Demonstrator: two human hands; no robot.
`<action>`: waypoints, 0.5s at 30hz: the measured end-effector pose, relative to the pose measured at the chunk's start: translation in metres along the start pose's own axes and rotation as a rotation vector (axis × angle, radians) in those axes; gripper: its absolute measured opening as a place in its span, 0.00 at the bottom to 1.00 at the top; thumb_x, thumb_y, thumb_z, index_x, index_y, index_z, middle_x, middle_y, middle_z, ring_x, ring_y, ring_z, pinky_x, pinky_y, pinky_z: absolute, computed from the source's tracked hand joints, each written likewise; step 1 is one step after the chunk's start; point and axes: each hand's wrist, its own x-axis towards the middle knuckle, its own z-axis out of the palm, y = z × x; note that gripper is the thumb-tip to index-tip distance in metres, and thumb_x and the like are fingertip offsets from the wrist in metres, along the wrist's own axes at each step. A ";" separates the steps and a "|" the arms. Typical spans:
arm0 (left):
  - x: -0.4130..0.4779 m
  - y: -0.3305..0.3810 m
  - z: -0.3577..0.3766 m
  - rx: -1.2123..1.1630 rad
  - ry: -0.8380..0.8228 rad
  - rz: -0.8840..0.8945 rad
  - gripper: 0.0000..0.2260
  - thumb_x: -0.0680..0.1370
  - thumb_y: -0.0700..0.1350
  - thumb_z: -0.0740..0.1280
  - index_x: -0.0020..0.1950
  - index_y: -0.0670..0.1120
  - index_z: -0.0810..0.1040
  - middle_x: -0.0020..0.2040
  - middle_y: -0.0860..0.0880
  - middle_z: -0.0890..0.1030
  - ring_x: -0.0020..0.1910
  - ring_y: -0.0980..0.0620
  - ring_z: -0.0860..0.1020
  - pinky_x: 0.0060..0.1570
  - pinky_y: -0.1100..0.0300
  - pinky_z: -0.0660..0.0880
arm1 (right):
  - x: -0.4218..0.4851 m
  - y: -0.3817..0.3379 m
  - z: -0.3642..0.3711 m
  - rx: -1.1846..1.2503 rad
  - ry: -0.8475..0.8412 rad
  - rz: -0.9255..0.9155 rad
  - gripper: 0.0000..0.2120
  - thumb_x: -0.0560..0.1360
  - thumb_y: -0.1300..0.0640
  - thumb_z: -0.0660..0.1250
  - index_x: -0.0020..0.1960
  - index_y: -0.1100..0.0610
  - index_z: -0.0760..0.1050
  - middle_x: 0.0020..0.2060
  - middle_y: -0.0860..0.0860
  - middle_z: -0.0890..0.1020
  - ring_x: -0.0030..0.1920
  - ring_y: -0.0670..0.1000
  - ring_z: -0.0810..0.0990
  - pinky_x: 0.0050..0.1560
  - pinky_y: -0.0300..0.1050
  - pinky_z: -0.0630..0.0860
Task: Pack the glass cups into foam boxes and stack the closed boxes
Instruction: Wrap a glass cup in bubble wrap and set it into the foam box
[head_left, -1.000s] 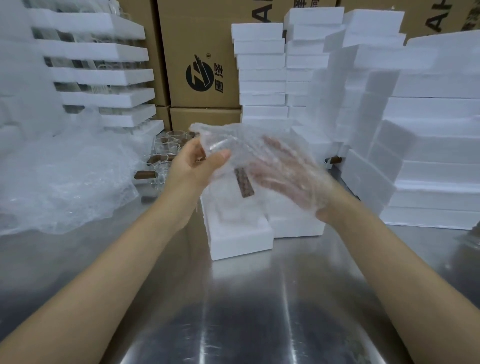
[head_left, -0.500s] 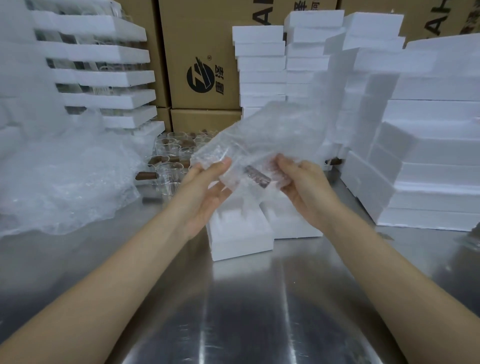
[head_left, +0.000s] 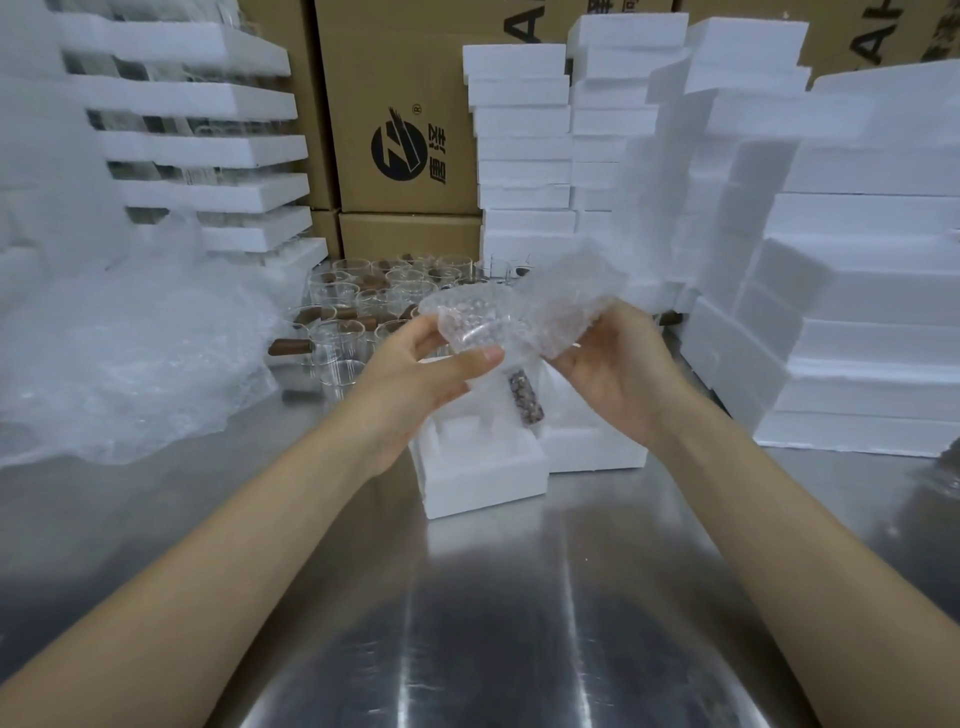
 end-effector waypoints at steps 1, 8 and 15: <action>0.001 -0.001 0.000 0.022 0.009 0.003 0.34 0.64 0.51 0.77 0.69 0.49 0.72 0.66 0.54 0.76 0.62 0.54 0.78 0.59 0.56 0.77 | -0.001 -0.002 0.001 0.015 -0.051 0.038 0.14 0.78 0.54 0.61 0.54 0.63 0.79 0.49 0.55 0.84 0.51 0.54 0.82 0.49 0.44 0.79; -0.001 0.001 0.000 0.111 -0.003 0.062 0.39 0.62 0.53 0.80 0.71 0.49 0.71 0.67 0.54 0.75 0.62 0.53 0.77 0.63 0.50 0.74 | 0.002 0.007 -0.006 -0.223 -0.133 -0.047 0.08 0.78 0.64 0.64 0.50 0.56 0.82 0.48 0.52 0.84 0.49 0.49 0.83 0.51 0.38 0.78; -0.006 0.007 0.002 -0.045 -0.192 0.032 0.24 0.67 0.50 0.75 0.61 0.49 0.77 0.57 0.54 0.83 0.56 0.52 0.82 0.49 0.63 0.79 | 0.002 0.011 -0.007 -0.390 0.036 -0.156 0.19 0.69 0.79 0.63 0.48 0.59 0.81 0.50 0.57 0.83 0.56 0.57 0.81 0.62 0.53 0.75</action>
